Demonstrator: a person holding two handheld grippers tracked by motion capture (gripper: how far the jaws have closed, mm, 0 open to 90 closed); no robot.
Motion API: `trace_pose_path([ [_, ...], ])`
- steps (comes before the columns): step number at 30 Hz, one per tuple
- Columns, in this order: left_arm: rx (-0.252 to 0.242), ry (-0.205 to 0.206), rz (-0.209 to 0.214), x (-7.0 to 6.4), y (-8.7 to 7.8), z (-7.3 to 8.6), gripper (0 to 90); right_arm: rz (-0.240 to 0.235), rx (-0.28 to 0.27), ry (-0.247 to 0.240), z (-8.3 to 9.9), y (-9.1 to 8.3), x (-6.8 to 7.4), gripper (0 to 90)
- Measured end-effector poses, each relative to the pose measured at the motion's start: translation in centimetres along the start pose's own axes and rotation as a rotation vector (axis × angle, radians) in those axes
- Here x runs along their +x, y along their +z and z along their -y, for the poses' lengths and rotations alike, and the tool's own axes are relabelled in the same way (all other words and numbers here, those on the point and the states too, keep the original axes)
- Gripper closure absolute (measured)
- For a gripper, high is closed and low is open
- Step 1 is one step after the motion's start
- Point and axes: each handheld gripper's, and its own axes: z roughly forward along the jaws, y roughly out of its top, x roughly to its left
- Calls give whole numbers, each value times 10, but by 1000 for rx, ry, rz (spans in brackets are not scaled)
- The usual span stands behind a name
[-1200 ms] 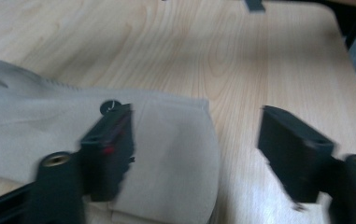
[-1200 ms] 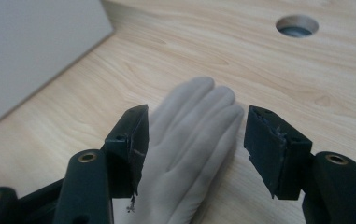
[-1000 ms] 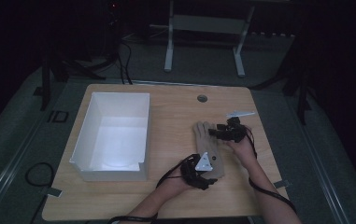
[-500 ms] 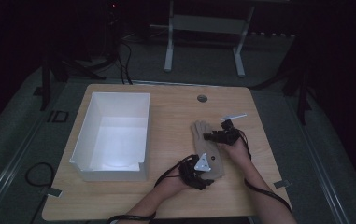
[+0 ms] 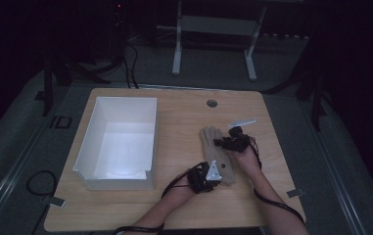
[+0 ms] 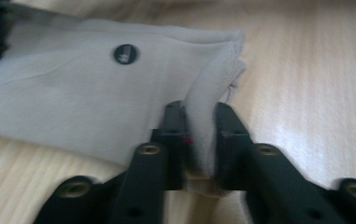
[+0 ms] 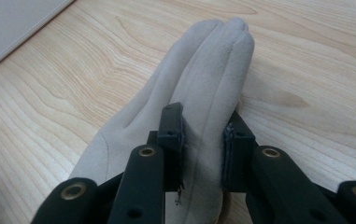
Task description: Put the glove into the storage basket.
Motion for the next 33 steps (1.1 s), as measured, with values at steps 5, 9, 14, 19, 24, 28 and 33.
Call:
trace_pose_path([
  [5,11,3,-21,1,-2,-4,814,3,-29,11,-4,-5,1,812],
  [9,20,-8,-14,2,0,-3,815,-2,-17,26,-9,-7,0,809],
  [14,14,-28,-9,4,-1,-1,814,-34,-9,88,-7,-1,-5,540],
  [19,18,-28,-6,5,-1,-1,813,-74,71,114,-3,13,-8,438],
  [24,18,-32,-1,5,-1,-1,814,-139,93,96,-4,16,-8,634],
  [28,25,-42,9,6,-4,-1,814,-131,71,78,-8,13,-1,687],
  [33,25,-60,3,11,-12,-2,814,-152,25,104,-13,5,0,691],
])
